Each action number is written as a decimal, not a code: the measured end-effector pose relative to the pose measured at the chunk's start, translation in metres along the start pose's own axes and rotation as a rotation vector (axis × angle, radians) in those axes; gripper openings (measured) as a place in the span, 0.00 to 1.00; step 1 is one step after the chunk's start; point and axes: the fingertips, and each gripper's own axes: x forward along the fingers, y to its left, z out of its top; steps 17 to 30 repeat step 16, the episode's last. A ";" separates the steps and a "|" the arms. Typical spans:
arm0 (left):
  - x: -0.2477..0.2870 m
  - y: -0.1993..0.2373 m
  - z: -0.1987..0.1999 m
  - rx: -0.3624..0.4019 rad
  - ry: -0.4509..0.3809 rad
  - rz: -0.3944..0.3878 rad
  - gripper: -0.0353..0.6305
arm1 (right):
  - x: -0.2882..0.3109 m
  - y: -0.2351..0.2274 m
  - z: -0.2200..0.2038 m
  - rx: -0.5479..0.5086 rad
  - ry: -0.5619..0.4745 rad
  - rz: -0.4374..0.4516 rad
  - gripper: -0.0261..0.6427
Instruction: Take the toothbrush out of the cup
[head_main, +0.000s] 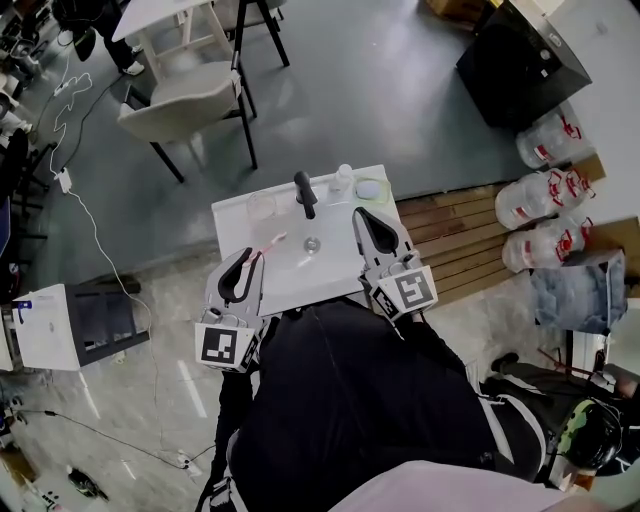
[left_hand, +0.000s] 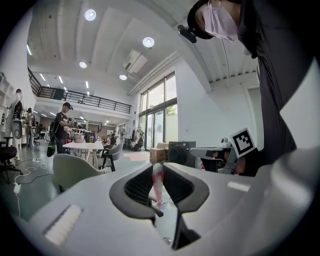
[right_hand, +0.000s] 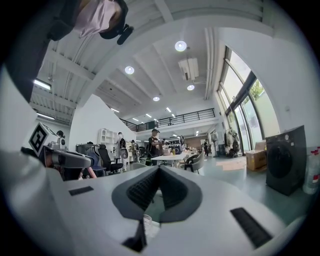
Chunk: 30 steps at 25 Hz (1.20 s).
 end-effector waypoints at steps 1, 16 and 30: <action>-0.001 -0.001 0.001 0.000 -0.006 -0.002 0.15 | 0.000 0.001 0.001 0.000 -0.002 0.002 0.04; -0.002 0.011 0.005 -0.014 -0.047 0.000 0.15 | 0.009 0.010 0.001 -0.008 0.000 0.020 0.04; -0.002 0.011 0.005 -0.014 -0.047 0.000 0.15 | 0.009 0.010 0.001 -0.008 0.000 0.020 0.04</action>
